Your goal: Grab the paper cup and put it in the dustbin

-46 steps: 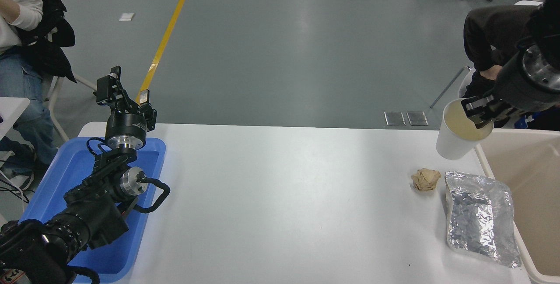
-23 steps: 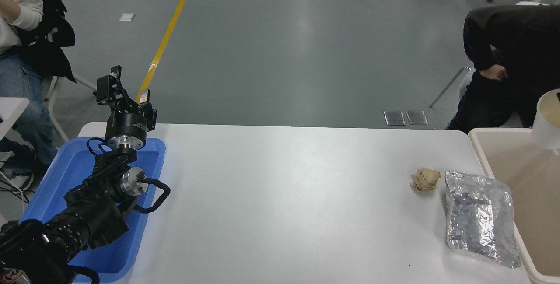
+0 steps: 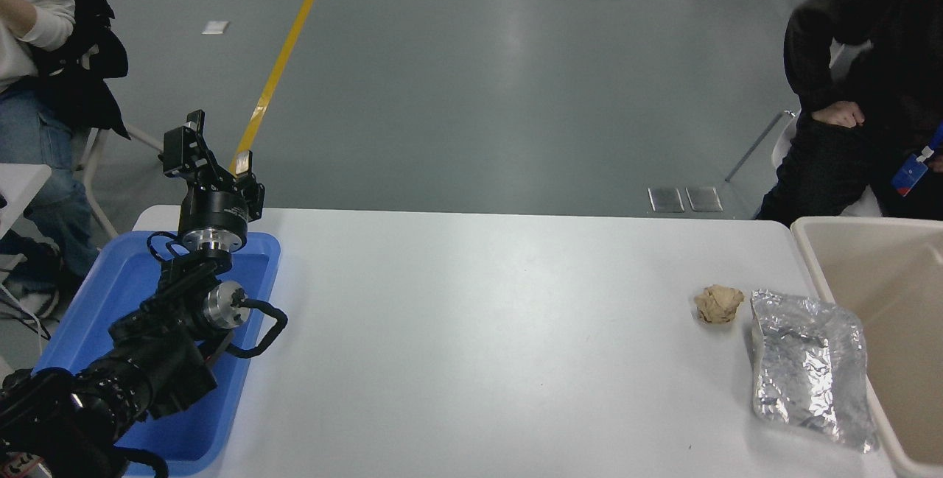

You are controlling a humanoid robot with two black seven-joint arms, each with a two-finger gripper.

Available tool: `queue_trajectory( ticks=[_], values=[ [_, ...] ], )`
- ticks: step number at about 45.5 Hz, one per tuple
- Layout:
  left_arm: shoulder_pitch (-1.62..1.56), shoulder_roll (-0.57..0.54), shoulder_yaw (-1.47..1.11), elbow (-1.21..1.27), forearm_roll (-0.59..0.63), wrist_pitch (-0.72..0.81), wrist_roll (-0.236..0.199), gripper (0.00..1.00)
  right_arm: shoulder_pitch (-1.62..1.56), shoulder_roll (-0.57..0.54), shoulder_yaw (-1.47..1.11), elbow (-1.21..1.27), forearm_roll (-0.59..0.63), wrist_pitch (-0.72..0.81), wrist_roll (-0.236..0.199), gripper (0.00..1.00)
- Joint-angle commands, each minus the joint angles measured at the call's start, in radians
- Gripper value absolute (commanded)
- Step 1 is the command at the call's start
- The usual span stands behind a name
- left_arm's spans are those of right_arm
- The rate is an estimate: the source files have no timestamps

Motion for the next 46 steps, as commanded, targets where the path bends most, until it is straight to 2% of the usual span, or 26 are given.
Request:
queue_trajectory(
  ticks=[1,12,20,21,22,23,24,25,27,29,41,46],
  values=[
    [0.0,0.0,0.0,0.0,0.0,0.0,-0.001,1.0,-0.303,0.038,0.172,-0.105,-0.01,-0.167,-0.007,0.0],
    [0.0,0.0,0.0,0.0,0.0,0.0,0.001,1.0,-0.403,0.078,0.346,-0.111,0.004,-0.235,-0.042,0.0],
    [0.0,0.0,0.0,0.0,0.0,0.0,-0.001,1.0,-0.432,0.123,0.371,-0.174,0.008,-0.262,-0.043,0.0],
    [0.0,0.0,0.0,0.0,0.0,0.0,0.001,1.0,-0.432,0.123,0.373,-0.176,0.008,-0.262,-0.043,0.04],
    [0.0,0.0,0.0,0.0,0.0,0.0,0.001,1.0,-0.432,0.123,0.373,-0.176,0.008,-0.262,-0.043,0.13],
    [0.0,0.0,0.0,0.0,0.0,0.0,0.001,1.0,-0.431,0.123,0.373,-0.176,0.008,-0.261,-0.043,0.32],
    [0.0,0.0,0.0,0.0,0.0,0.0,-0.001,1.0,-0.429,0.123,0.373,-0.177,0.008,-0.261,-0.043,0.59],
    [0.0,0.0,0.0,0.0,0.0,0.0,0.001,1.0,-0.429,0.121,0.374,-0.179,0.01,-0.261,-0.043,0.79],
    [0.0,0.0,0.0,0.0,0.0,0.0,0.001,1.0,-0.429,0.121,0.383,-0.188,0.01,-0.261,-0.042,0.83],
    [0.0,0.0,0.0,0.0,0.0,0.0,-0.001,1.0,-0.431,0.12,0.397,-0.192,0.01,-0.261,-0.042,0.99],
    [0.0,-0.001,0.0,0.0,0.0,0.0,-0.001,1.0,-0.416,0.112,0.434,-0.134,0.011,-0.247,-0.036,1.0],
    [0.0,-0.002,0.0,0.0,0.0,0.0,0.001,1.0,-0.362,0.025,0.452,0.031,0.011,-0.244,-0.043,1.0]
  ],
)
